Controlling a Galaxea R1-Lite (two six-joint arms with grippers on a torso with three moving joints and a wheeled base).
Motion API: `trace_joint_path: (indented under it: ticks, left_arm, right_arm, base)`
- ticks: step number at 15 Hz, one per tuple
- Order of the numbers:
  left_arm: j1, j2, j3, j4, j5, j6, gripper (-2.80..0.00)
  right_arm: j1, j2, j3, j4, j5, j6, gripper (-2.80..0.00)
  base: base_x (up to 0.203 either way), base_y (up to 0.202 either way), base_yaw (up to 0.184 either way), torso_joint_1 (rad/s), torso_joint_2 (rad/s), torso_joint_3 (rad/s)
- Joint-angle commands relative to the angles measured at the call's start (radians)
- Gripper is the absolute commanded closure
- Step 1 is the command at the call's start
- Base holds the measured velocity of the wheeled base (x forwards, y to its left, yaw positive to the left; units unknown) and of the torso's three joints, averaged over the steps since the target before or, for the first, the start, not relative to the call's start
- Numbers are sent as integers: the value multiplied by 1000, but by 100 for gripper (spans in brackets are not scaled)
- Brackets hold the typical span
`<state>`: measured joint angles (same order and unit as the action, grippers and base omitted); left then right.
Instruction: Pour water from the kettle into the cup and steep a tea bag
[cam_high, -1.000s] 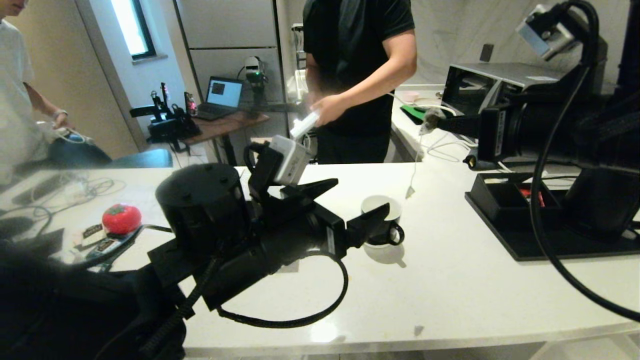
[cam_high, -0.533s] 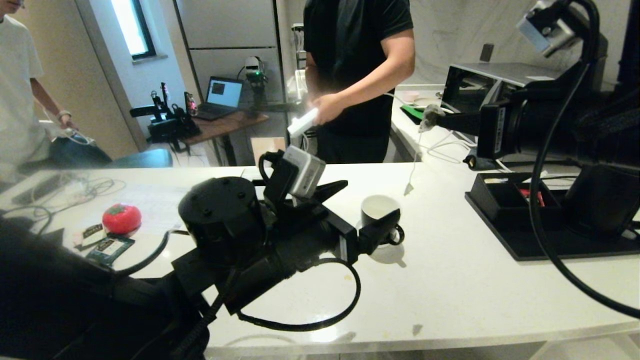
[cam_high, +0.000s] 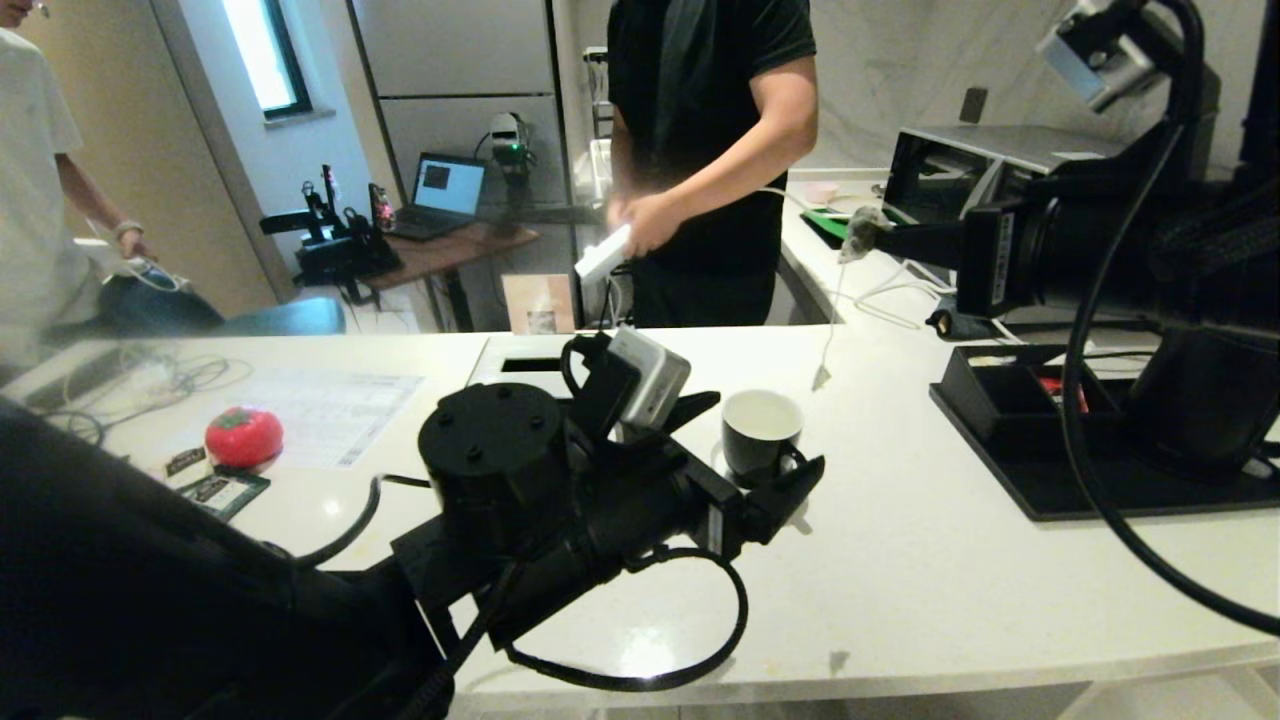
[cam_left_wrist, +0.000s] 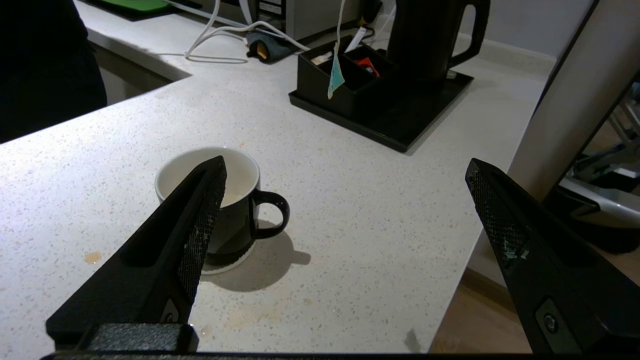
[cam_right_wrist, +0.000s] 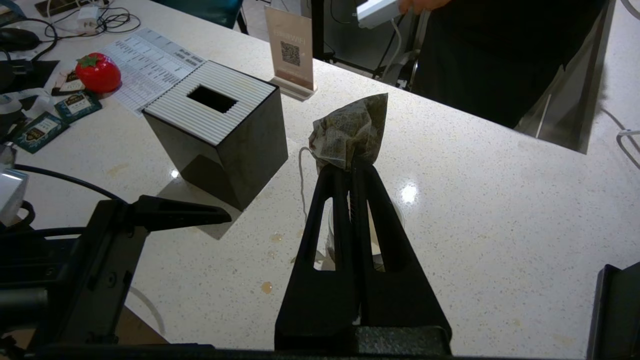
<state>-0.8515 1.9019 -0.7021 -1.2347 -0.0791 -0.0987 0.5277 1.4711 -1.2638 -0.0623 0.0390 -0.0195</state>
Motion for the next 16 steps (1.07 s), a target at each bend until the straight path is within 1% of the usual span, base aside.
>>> trace_joint_path:
  ticks: [1,11,16]
  left_arm:
    - [-1,18,-1,-8,-1,-1,-280]
    - [-1,50,-34,-8,-1,-1,-280]
    - [0,76,-92,-8,5,-4,-280]
  right_arm:
    - [0,-5,0,-2,1,0,0]
    - [5,-11,0,-1,1,-4,0]
    - [31,-23,3,-1,1,-4,0]
  base:
    - [0,0,0,0,0,0]
    - [0,0,0,0,0,0]
    - [0,0,0,0,0,0]
